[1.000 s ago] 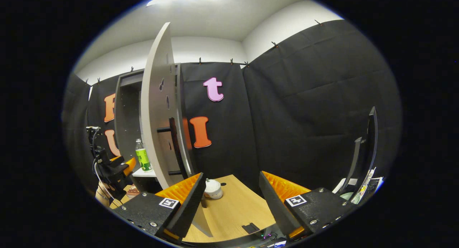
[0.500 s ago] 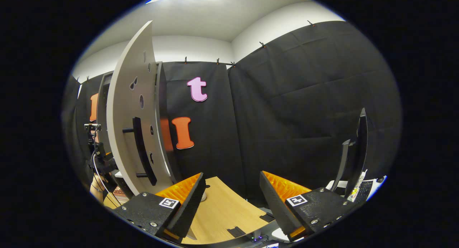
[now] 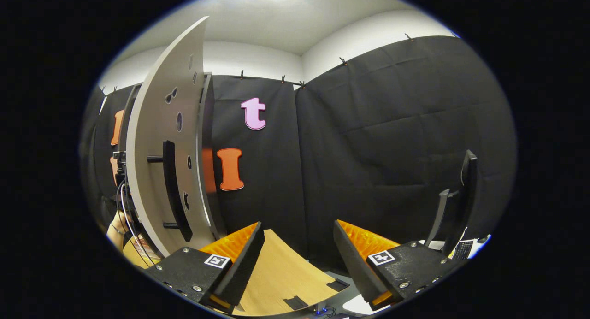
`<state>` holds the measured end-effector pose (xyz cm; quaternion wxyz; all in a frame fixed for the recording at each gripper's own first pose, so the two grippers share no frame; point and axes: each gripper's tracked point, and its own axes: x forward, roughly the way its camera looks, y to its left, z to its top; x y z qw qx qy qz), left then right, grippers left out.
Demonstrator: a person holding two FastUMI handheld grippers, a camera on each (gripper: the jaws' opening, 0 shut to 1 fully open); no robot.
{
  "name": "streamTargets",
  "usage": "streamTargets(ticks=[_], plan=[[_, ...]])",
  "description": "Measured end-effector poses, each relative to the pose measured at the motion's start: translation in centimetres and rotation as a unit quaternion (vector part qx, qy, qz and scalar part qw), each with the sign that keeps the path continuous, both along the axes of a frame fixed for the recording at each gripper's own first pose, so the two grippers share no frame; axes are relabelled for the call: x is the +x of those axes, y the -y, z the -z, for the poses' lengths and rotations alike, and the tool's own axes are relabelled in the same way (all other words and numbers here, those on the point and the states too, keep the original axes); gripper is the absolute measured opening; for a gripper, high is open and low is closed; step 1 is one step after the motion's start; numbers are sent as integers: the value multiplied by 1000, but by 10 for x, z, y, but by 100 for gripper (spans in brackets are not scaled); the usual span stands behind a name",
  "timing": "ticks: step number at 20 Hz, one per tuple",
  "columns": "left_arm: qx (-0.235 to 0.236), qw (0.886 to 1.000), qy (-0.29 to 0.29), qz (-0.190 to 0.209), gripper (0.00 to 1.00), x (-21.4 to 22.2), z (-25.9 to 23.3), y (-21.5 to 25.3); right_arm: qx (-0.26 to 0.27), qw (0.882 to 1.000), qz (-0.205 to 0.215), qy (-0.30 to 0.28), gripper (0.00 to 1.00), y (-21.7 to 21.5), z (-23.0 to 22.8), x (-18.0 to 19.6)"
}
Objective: Open the cabinet door with the right hand, grasp the bottle in the cabinet with the left hand and place it on the coaster, then close the cabinet door with the right hand.
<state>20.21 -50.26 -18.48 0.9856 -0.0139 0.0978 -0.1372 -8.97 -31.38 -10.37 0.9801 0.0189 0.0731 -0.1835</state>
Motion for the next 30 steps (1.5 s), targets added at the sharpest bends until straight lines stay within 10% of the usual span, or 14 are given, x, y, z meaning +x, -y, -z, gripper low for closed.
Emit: streamTargets(ticks=[15,30], plan=[[-35,997,2,65,76,-45,-32,10,-7,1000,-8,15,99,-17,-9,-1],[-16,996,40,81,75,-161,-64,-108,-36,996,-76,42,93,-113,-55,-31]])
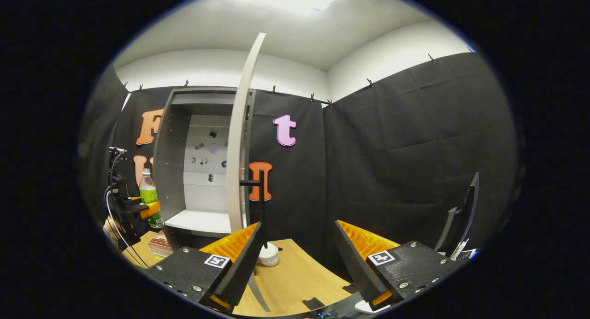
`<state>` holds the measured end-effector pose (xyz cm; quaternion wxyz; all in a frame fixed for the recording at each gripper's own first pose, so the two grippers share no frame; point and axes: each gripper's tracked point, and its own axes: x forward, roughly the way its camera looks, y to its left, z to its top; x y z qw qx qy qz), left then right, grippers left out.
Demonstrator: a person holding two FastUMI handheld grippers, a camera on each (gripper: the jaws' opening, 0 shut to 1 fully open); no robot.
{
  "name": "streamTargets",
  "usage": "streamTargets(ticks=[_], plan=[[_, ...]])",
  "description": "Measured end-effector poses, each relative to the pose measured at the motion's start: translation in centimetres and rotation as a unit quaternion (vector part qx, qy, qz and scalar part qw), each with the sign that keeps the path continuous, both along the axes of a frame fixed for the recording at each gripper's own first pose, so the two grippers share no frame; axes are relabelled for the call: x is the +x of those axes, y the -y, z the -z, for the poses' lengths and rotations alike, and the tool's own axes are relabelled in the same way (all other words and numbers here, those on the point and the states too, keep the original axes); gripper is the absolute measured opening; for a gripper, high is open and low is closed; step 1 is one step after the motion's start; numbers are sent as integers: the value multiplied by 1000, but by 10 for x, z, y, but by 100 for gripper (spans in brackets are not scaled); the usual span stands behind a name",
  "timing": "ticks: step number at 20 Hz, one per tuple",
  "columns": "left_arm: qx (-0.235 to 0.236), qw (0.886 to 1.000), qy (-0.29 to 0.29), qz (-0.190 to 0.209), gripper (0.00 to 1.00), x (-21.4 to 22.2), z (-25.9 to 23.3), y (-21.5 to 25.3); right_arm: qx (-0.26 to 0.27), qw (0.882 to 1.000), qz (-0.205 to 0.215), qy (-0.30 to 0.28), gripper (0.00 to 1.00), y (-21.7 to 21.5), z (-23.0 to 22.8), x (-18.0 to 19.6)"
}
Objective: Open the cabinet door with the right hand, grasp the bottle in the cabinet with the left hand and place it on the coaster, then close the cabinet door with the right hand.
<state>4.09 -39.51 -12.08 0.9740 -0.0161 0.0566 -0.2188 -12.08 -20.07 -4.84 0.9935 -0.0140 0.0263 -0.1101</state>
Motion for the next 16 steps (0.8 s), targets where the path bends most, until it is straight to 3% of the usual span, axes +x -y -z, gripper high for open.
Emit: streamTargets(ticks=[7,16], plan=[[0,1000,-12,-1,74,-43,32,-39,1,1000,-14,14,93,-26,-9,-5],[-11,998,-63,7,77,-82,118,-49,-4,1000,-22,16,93,-37,-12,-14]])
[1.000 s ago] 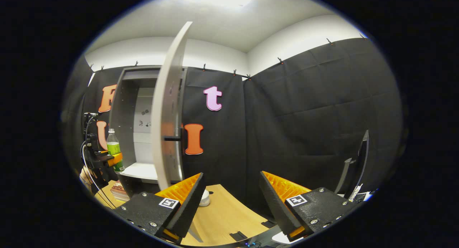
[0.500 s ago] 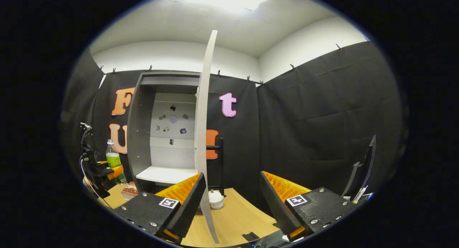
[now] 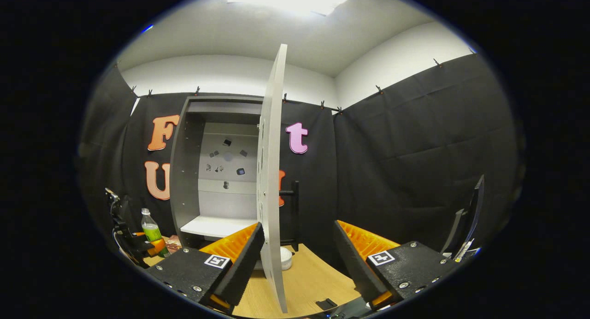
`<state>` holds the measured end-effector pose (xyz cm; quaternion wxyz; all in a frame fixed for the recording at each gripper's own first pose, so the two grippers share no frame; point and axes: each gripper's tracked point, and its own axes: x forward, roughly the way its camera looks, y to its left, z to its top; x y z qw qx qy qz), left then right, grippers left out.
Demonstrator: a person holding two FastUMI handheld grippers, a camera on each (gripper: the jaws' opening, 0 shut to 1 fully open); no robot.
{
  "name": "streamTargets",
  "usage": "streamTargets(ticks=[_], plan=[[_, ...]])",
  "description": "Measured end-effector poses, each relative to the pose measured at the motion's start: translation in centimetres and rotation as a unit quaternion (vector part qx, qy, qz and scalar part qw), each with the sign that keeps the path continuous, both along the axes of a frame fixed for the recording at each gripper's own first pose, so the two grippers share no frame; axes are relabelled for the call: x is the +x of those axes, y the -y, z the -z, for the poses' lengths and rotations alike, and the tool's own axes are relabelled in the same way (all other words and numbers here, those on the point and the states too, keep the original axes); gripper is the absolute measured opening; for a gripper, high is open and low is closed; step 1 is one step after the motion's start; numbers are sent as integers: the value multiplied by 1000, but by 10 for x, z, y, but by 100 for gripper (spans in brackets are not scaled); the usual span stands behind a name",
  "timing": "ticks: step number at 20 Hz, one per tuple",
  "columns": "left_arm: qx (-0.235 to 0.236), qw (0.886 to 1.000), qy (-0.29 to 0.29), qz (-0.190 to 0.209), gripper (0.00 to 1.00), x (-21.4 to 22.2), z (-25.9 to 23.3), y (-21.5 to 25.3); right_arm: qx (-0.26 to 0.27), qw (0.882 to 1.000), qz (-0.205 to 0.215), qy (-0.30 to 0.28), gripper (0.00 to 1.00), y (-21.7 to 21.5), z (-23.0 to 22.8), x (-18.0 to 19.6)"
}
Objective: Open the cabinet door with the right hand, grasp the bottle in the cabinet with the left hand and place it on the coaster, then close the cabinet door with the right hand.
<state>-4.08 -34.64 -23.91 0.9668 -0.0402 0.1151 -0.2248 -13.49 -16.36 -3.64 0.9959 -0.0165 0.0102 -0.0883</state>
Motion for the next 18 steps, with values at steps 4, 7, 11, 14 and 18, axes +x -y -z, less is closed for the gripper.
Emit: streamTargets(ticks=[4,7,11,14,18], plan=[[6,1000,-3,9,75,-18,36,-1,-8,1000,-3,-3,93,-4,4,-2],[12,999,-17,24,76,-35,65,-1,-8,1000,-7,-9,93,-8,10,-3],[17,999,-27,33,76,-50,99,-7,-6,1000,-6,-14,93,-6,14,0],[22,998,-40,38,76,-59,128,-12,-8,1000,-3,-16,93,-6,14,0],[23,998,-52,33,76,-65,162,-19,-9,1000,-3,-16,93,-7,15,-2]])
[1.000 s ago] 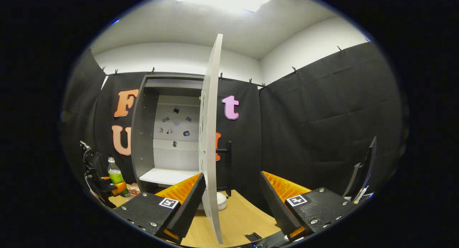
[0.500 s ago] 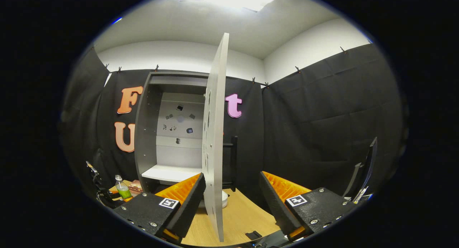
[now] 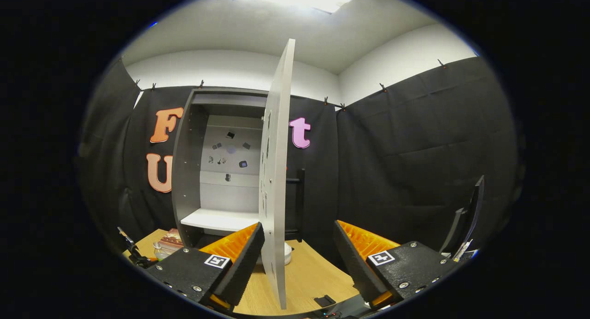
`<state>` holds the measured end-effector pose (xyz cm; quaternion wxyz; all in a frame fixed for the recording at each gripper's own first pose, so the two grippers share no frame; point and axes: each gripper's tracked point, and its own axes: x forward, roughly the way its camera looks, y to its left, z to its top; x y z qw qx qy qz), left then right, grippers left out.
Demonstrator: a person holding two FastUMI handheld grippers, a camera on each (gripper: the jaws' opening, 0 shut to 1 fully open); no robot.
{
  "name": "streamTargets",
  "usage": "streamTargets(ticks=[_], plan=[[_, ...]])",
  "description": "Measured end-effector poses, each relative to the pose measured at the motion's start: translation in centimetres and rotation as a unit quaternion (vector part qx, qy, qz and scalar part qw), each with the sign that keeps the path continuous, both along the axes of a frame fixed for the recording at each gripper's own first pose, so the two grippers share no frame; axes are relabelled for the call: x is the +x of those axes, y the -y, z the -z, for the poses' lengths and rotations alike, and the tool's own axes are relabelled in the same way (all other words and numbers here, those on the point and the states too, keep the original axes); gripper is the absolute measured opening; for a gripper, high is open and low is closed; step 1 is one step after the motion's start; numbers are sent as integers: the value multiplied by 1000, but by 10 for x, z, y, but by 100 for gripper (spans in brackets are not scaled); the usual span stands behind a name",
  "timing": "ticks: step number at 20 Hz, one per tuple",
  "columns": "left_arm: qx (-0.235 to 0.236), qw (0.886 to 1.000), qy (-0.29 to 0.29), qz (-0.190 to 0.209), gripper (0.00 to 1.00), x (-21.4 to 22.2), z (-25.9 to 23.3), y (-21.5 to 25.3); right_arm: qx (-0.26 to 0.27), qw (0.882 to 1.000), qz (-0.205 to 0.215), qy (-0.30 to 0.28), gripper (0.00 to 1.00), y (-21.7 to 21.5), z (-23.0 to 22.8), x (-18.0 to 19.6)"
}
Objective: Open the cabinet door with the right hand, grasp the bottle in the cabinet with the left hand and place it on the coaster, then close the cabinet door with the right hand.
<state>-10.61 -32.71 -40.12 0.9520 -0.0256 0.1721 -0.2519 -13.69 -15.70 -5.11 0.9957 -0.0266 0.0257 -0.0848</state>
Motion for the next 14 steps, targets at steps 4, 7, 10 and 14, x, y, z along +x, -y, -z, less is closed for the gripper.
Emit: streamTargets(ticks=[4,7,10,14], plan=[[1,1000,-5,2,76,-6,25,-2,-2,1000,2,-2,93,-1,2,0],[-2,1000,-18,2,77,-8,43,-1,-2,1000,0,-7,93,-4,6,3],[-8,1000,-29,0,76,-11,52,-1,2,1000,-4,-17,93,-9,14,7],[5,1000,-11,10,80,-13,50,1,8,1000,-7,-22,93,-12,18,13]])
